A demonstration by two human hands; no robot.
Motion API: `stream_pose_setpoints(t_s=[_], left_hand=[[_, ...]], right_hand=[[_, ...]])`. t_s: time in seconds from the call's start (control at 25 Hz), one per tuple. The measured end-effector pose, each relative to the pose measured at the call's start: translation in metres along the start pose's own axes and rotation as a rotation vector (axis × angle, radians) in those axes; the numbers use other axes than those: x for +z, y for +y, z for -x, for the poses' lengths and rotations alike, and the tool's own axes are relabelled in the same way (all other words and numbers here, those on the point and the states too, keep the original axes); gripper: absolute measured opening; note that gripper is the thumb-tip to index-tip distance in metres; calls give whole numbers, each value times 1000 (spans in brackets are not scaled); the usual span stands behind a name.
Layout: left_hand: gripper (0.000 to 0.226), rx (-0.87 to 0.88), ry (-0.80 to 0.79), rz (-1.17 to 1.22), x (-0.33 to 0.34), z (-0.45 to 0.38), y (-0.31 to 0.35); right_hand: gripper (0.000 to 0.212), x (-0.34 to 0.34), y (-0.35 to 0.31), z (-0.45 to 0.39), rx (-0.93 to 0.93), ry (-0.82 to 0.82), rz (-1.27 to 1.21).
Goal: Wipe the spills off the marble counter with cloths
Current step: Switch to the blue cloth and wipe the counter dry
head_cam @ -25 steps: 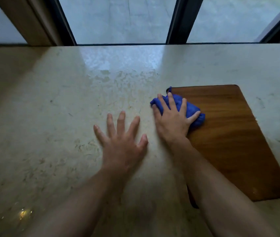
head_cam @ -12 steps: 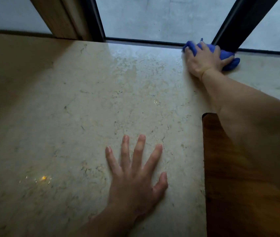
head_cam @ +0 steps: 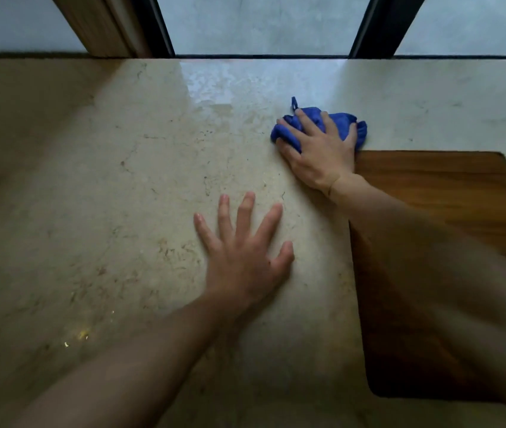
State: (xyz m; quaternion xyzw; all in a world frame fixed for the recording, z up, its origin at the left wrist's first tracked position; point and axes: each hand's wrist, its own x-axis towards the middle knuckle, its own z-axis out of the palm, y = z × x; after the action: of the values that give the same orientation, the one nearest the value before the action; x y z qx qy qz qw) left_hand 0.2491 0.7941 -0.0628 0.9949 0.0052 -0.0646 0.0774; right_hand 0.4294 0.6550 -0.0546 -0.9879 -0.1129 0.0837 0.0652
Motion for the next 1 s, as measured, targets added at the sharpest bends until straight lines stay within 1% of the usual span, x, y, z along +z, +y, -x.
stream_pose_setpoints(t_s=[0.08,0.2,0.28,0.36,0.44,0.48,0.56,0.64,0.8,1.0], left_hand=[[65,1,-11,25,-2,1,-2],[59,0,40,138,-2,1,-5],[51,47,68,208,-4,7,-13],[50,130,48,223,-10,10,-33],[51,180,62,195,-20,15,-63],[51,176,72,165,-26,19,-81],[55,134,59,97,-37,22,-115],[61,87,6,9,-46,22,-151],[72,58,-39,-66,-38,26,-208],[74,90,19,-55,-24,28,-216]], right_hand=[[55,10,-5,49,24,2,-1],[54,28,-22,137,84,47,-37],[54,40,-37,213,110,72,-32],[55,53,-46,281,137,40,-26],[55,63,-55,344,203,4,-35],[55,66,-63,372,231,25,-27],[54,73,-81,419,299,48,-8],[55,84,-104,461,401,25,-14],[59,101,-142,507,571,15,24],[62,101,-152,480,729,-12,18]])
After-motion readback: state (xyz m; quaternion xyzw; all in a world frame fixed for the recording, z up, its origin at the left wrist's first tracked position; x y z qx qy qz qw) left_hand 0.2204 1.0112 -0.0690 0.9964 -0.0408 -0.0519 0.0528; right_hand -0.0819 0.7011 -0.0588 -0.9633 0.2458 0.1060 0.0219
